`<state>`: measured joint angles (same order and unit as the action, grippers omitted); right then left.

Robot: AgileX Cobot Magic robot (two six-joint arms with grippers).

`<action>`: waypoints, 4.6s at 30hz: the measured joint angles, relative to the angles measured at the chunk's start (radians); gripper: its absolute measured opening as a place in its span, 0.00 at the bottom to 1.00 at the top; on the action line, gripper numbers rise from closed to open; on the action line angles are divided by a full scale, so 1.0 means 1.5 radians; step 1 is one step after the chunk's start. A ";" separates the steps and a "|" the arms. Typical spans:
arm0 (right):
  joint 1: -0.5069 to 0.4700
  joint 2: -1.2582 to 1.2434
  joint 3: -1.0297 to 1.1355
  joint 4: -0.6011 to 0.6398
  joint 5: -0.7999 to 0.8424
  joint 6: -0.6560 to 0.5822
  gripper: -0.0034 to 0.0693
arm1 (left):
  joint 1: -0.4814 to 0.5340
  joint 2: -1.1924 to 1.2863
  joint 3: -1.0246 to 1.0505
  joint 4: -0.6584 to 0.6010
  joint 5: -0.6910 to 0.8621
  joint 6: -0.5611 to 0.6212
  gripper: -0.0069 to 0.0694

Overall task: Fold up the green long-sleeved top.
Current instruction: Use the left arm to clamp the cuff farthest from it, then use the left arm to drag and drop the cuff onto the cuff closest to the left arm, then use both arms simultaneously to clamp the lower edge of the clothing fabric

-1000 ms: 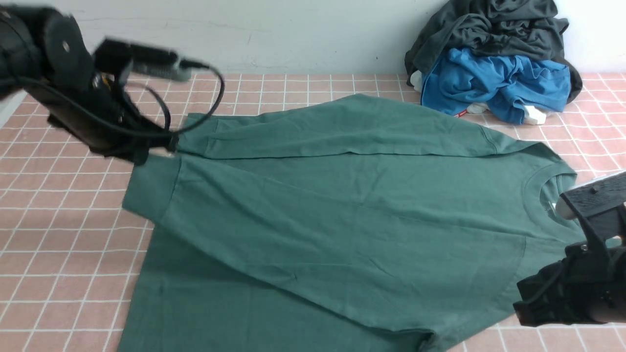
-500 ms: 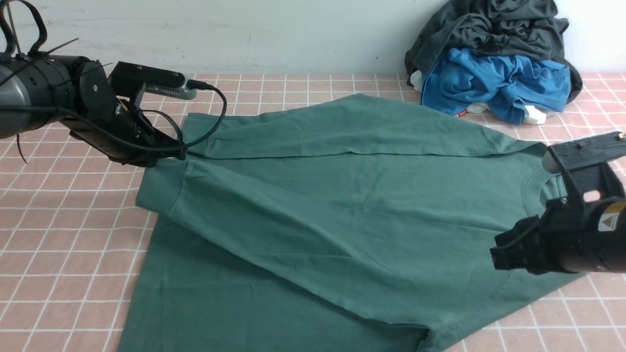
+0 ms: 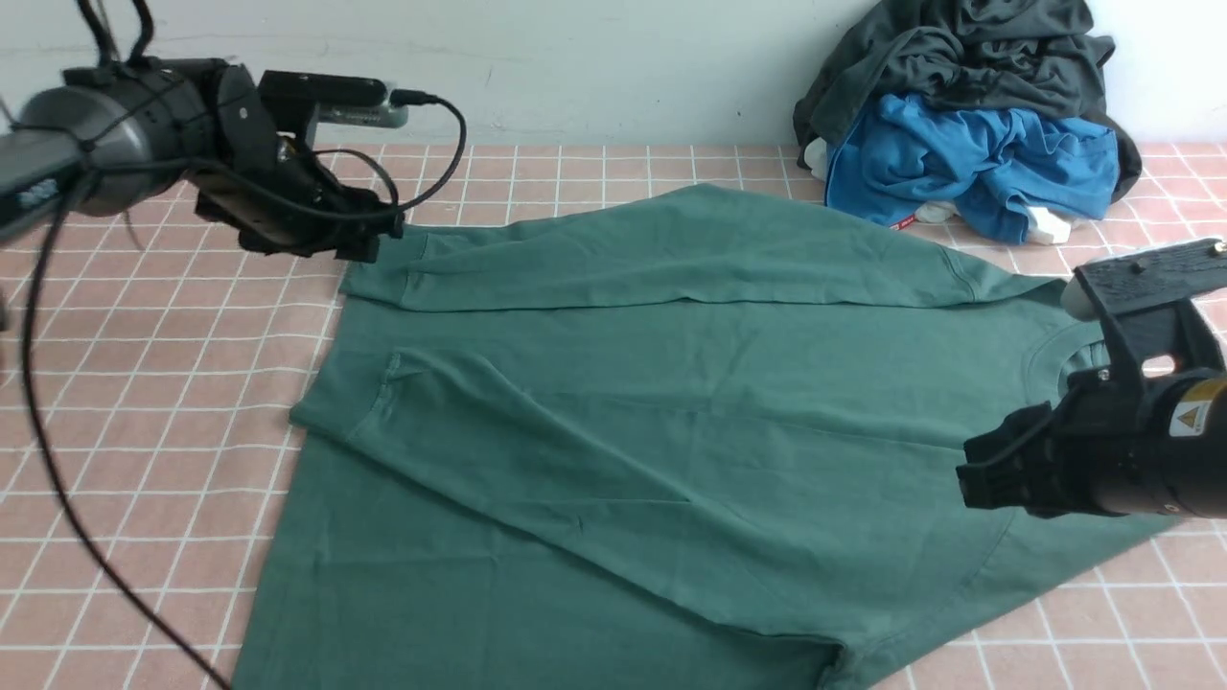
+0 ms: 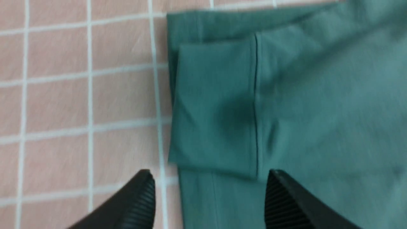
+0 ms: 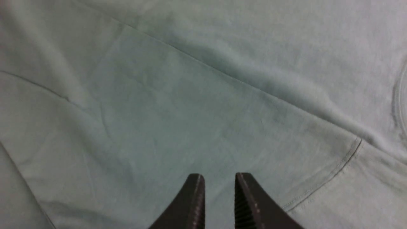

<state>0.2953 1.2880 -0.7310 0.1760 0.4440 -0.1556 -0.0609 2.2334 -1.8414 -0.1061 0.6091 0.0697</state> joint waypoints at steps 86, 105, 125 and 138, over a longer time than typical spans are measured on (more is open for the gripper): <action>0.001 -0.117 0.000 0.139 0.118 -0.143 0.23 | -0.401 -0.470 0.830 0.354 0.079 0.195 0.33; 0.001 -0.117 0.000 0.134 0.150 -0.371 0.23 | -0.398 -0.654 0.830 0.405 0.132 -0.181 0.08; 0.001 -0.046 0.000 0.083 0.111 -0.408 0.37 | -0.358 -0.553 0.832 0.218 0.093 0.047 0.38; 0.001 -0.091 0.000 0.154 0.105 -0.408 0.38 | -0.362 -0.462 0.828 0.344 0.043 0.024 0.43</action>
<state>0.2961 1.1520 -0.7310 0.4065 0.6017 -0.7680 -0.6042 1.5405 -0.6002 0.4099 0.6739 0.1064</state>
